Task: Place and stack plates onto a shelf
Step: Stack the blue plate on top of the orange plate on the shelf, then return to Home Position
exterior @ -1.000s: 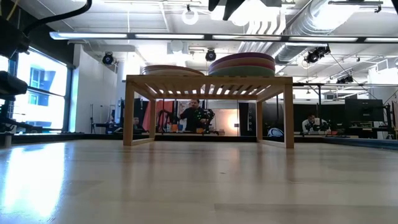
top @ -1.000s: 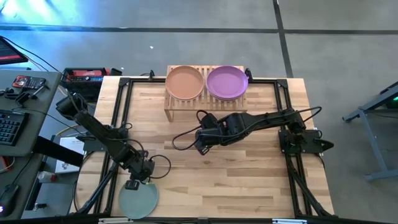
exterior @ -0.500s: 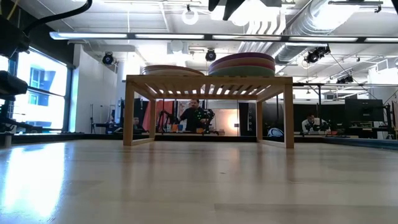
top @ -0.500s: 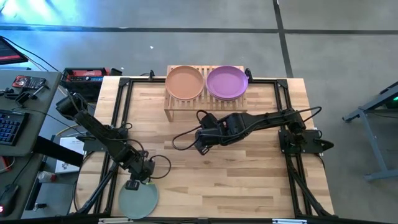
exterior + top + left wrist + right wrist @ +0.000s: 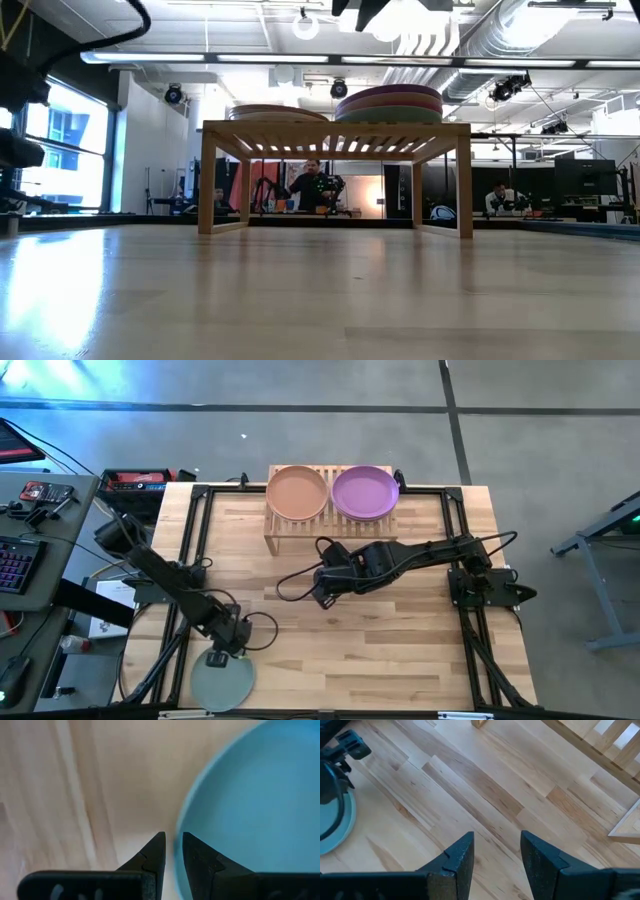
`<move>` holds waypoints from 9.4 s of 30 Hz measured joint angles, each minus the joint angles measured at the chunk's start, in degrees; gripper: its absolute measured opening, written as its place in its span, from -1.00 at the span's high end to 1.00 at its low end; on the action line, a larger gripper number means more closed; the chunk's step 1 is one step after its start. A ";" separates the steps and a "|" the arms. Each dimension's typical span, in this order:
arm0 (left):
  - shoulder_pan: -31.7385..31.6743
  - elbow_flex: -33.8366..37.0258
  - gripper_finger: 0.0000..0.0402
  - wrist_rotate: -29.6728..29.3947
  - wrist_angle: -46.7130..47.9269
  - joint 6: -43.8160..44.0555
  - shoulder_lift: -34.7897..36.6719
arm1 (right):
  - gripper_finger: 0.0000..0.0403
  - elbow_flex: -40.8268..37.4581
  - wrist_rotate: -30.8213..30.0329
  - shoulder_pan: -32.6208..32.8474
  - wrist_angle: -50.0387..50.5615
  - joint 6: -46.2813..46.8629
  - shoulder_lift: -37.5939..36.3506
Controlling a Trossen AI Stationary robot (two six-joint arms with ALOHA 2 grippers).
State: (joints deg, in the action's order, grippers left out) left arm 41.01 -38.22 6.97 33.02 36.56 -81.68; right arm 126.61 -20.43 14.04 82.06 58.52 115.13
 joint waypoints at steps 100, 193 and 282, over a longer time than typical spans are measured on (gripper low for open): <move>-41.75 -25.81 1.00 -19.77 22.67 -1.23 16.85 | 0.32 0.02 10.34 -11.37 -17.27 -13.46 3.22; -61.75 -25.79 0.44 -13.95 12.52 -2.30 24.52 | 1.00 8.27 35.44 -47.95 -31.43 -49.80 3.17; -61.59 -25.75 0.44 -15.44 16.96 -3.81 24.45 | 0.54 8.02 40.45 -40.77 -23.87 -49.53 8.45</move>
State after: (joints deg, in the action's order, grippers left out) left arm -20.58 -63.96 -8.47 49.97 32.75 -57.23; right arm 134.63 20.02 -26.73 58.18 9.00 123.59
